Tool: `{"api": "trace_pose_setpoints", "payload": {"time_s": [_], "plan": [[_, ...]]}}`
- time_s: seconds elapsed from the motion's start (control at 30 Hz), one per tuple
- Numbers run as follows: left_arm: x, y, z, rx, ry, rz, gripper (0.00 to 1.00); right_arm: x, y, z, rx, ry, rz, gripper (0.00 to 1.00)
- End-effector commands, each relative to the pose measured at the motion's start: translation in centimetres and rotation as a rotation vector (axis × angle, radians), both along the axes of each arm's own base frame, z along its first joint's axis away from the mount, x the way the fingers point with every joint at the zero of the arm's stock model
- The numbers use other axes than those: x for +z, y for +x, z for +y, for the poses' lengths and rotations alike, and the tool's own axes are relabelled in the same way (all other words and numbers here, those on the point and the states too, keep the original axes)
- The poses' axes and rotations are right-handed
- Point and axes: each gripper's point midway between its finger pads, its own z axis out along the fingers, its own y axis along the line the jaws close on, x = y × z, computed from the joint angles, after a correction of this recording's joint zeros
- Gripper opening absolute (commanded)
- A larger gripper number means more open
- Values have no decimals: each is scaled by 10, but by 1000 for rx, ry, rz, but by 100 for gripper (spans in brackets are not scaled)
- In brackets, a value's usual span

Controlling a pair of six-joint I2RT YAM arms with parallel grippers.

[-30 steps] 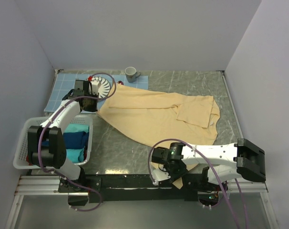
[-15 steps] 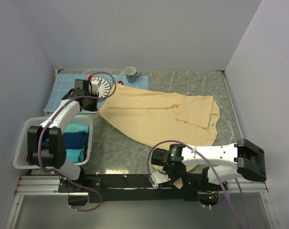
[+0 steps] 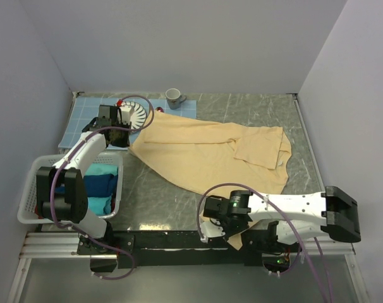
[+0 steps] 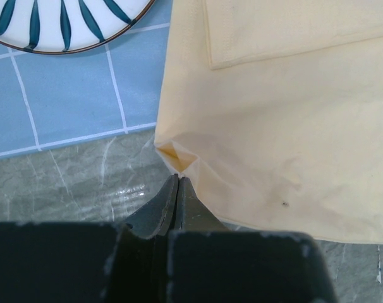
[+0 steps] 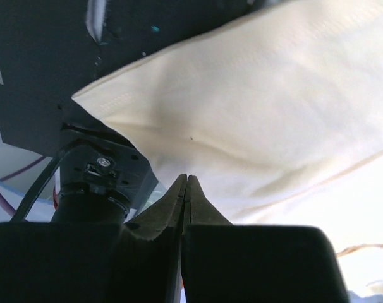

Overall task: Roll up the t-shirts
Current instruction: Fold the T-shirt at the center of the board.

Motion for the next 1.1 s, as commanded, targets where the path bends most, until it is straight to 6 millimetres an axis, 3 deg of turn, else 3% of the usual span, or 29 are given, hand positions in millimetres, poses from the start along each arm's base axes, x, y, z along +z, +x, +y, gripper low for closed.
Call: {"api": "trace_pose_setpoints", "payload": {"time_s": [0.0,0.03,0.07,0.13,0.27,0.47,0.8,1.07], "plan": [[30,6,-8,-33,-36,-78,2,21,6,-4,-57,74,-60,0],[32,5,-8,-35,-40,-78,4,24,7,-7,-38,72,-64,0],[33,5,-9,-44,-42,-79,6,27,9,-5,-34,95,-79,24],[36,4,-8,-42,-35,-84,6,25,10,-2,17,115,-82,44],[35,4,-3,-33,-11,-92,6,10,8,-2,99,70,-43,47],[28,-7,2,-21,6,-97,6,7,1,-3,200,37,11,49],[43,-3,-1,-21,-11,-126,6,5,-17,-14,334,-41,123,49],[52,0,-3,-31,-22,-147,6,1,-22,-4,313,-69,135,50]]}}
